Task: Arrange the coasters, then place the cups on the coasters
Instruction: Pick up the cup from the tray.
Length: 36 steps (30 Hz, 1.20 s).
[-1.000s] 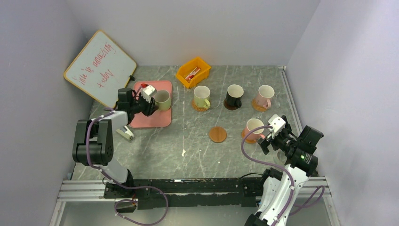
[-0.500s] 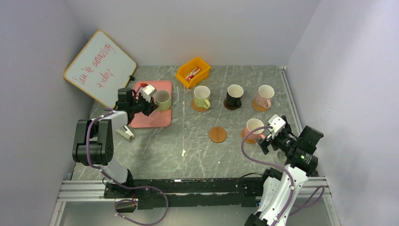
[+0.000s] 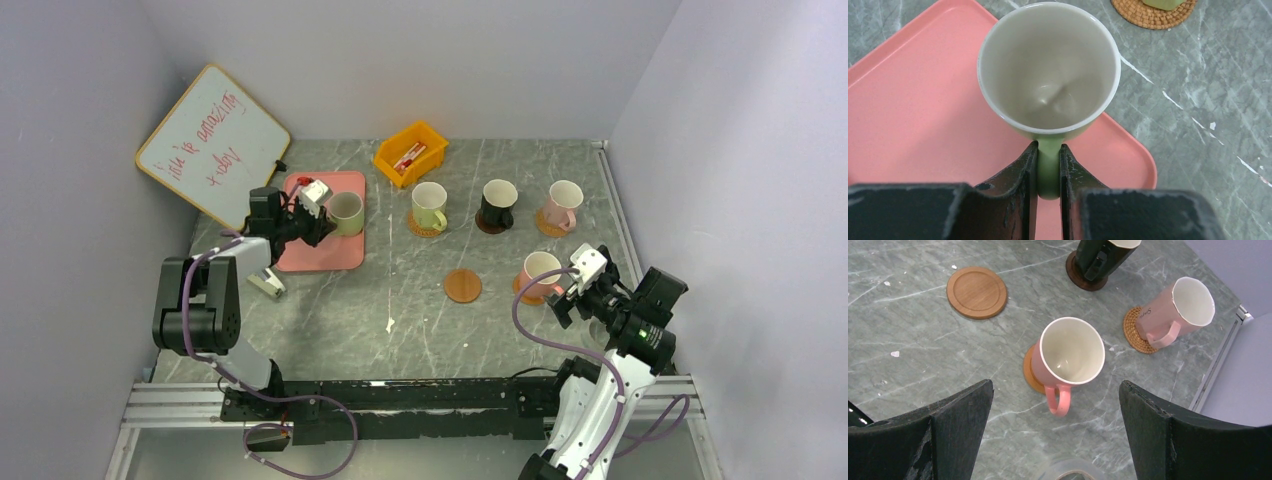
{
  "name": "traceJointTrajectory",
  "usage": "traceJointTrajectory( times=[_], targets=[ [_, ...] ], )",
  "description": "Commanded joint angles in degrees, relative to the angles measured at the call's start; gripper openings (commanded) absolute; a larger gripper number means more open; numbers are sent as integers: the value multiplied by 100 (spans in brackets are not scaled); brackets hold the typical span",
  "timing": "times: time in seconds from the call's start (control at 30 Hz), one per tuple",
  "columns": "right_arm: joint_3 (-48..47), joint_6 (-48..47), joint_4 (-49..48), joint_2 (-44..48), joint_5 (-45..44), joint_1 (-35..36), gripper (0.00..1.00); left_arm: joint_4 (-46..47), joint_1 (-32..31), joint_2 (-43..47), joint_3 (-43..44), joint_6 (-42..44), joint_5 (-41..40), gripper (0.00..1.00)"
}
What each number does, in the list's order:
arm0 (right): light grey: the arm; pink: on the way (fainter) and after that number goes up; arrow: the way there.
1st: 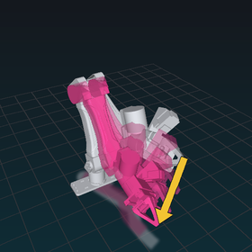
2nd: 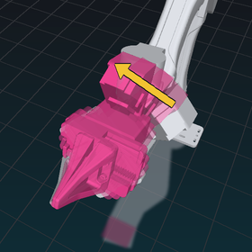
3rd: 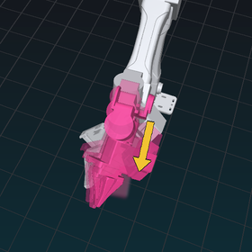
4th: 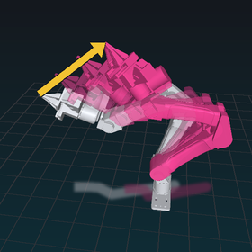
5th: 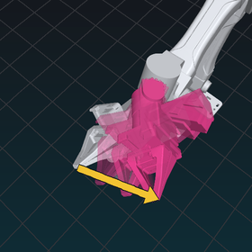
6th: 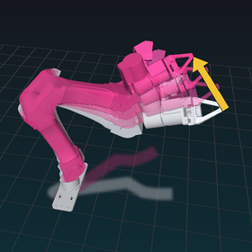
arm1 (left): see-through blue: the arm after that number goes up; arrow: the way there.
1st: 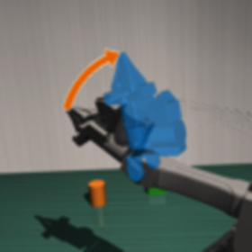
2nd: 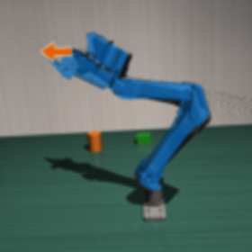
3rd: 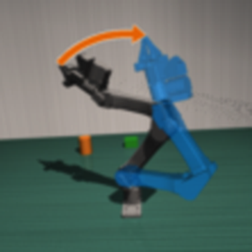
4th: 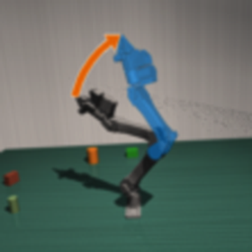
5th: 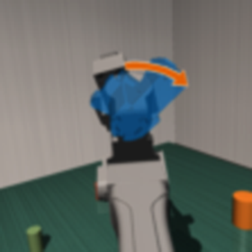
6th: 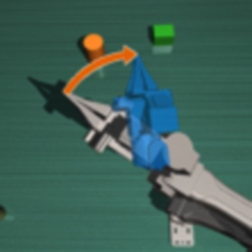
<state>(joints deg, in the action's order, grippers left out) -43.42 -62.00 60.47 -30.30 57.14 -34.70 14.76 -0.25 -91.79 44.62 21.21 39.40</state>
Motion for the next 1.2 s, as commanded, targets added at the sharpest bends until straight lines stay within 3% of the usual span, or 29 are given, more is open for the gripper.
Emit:
traceJointTrajectory(
  times=[0.0, 0.43, 0.77, 1.17],
  targets=[
    [-22, -215, 73, 25, 242, -39, 100, 539, -8, 483, 82, -199, 470, 5],
    [-18, -267, 119, 51, 267, -45, 100, 199, -8, 1050, 246, -427, 1043, 5],
    [-22, -226, 80, 25, 262, -53, 100, 118, -144, 1411, 192, -380, 938, 5],
    [-9, -206, 53, 23, 249, -63, 100, -543, -1334, 1515, 429, 35, 569, 5]
  ],
)
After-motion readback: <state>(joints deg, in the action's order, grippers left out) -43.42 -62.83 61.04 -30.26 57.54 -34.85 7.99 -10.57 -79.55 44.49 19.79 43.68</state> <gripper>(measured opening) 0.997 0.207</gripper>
